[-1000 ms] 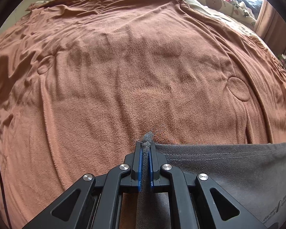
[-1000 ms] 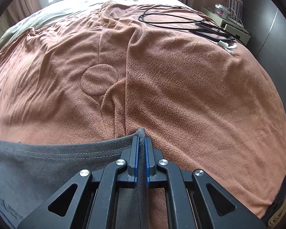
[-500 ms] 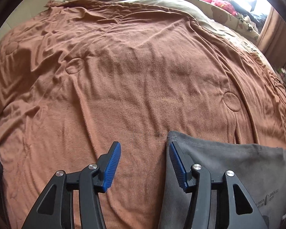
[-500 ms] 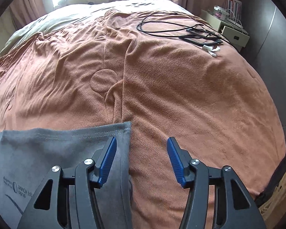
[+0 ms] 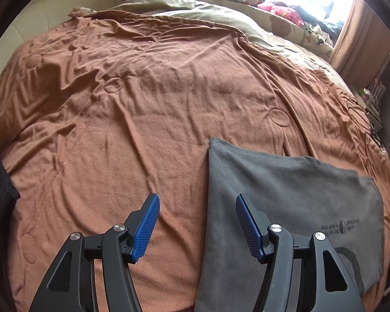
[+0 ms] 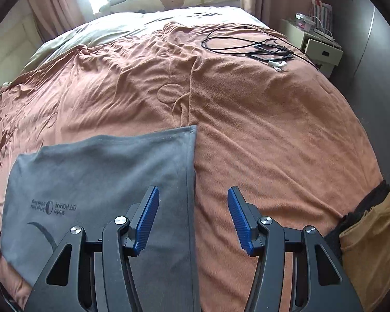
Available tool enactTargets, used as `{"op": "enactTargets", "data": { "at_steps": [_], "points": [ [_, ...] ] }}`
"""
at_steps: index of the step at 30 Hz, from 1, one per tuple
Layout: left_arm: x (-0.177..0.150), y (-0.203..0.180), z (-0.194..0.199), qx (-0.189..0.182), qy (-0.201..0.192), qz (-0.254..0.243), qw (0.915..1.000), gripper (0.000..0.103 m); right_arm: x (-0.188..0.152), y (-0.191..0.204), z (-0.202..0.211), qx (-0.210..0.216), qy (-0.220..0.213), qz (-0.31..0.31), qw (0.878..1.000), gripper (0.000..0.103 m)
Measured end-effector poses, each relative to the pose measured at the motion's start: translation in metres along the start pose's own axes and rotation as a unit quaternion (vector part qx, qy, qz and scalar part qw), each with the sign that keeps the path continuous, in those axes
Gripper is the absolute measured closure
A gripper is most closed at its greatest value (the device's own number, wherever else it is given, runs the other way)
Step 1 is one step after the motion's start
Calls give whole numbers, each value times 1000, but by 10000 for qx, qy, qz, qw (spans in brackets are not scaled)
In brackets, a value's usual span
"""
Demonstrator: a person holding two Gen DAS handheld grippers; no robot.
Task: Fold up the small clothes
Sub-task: 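Open both grippers and release the folded shirt onto the bed, then lift both tools back away from the folded shirt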
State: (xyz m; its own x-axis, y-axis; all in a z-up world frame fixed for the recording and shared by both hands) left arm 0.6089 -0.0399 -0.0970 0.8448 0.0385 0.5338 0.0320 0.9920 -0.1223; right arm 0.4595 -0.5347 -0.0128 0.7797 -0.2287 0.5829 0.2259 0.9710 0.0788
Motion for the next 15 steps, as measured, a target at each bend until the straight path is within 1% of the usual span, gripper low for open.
{"op": "enactTargets", "data": {
  "at_steps": [3,5,7,12,15],
  "points": [
    [-15,-2,14,-129,0,64,9999,39,-16,0,18,20,6,-14,10000,50],
    [-25,-3,24,-229,-44,101,9997,37,-28,0,30,-21,-65,24,10000,50],
    [-35,-6,34,-247,-83,109,9996,32,-40,-1,40,4,-80,7,10000,50],
    [-63,-9,56,-226,-176,124,9995,32,-71,-9,64,179,-110,-211,9996,50],
    [-82,-7,67,-274,-192,251,9991,32,-89,-10,77,133,-152,-231,9995,50]
  ]
}}
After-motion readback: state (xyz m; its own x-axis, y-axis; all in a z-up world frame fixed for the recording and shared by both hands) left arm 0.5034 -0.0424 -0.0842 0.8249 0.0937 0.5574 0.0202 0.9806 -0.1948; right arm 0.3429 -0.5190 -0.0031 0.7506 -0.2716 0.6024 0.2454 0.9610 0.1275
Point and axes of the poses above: each gripper's, at about its wrist camera, not at the fingertips, and z roughly against the way its jaws point, y to its left, x to its top, the point moved 1 cm from there along -z, roughly the way its jaws point, and after that the axes turned 2 degrees about -z, right-handed, at the moved point
